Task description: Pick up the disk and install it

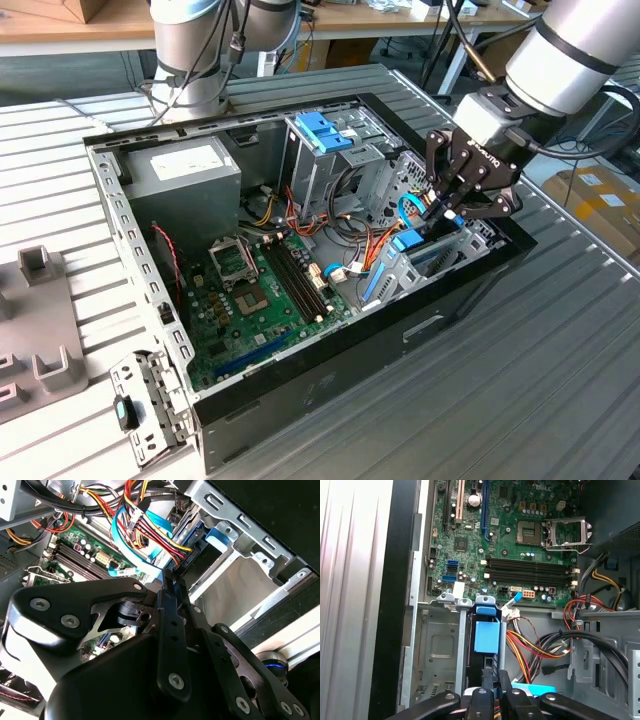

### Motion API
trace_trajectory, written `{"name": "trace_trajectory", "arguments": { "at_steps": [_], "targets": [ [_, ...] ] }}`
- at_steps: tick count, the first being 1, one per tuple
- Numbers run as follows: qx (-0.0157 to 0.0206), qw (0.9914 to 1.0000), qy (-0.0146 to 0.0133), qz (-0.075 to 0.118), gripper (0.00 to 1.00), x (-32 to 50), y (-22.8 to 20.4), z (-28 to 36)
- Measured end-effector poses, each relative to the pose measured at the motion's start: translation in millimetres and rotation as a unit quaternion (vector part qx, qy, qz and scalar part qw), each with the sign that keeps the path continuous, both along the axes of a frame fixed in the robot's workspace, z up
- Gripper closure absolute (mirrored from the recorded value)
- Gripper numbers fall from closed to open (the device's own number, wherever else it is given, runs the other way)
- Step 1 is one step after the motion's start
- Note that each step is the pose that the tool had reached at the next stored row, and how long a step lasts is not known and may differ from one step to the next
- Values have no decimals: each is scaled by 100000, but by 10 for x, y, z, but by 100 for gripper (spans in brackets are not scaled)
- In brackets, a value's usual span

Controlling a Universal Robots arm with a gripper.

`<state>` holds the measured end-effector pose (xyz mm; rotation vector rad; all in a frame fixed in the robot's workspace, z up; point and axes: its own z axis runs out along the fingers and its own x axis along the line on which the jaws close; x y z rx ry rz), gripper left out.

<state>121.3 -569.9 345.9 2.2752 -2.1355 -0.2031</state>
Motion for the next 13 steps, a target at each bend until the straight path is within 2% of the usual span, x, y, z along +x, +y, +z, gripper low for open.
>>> {"name": "trace_trajectory", "arguments": {
  "at_steps": [13],
  "targets": [
    [30, 100000, -2, 2, 84, 0, -6, -15]
  ]
}}
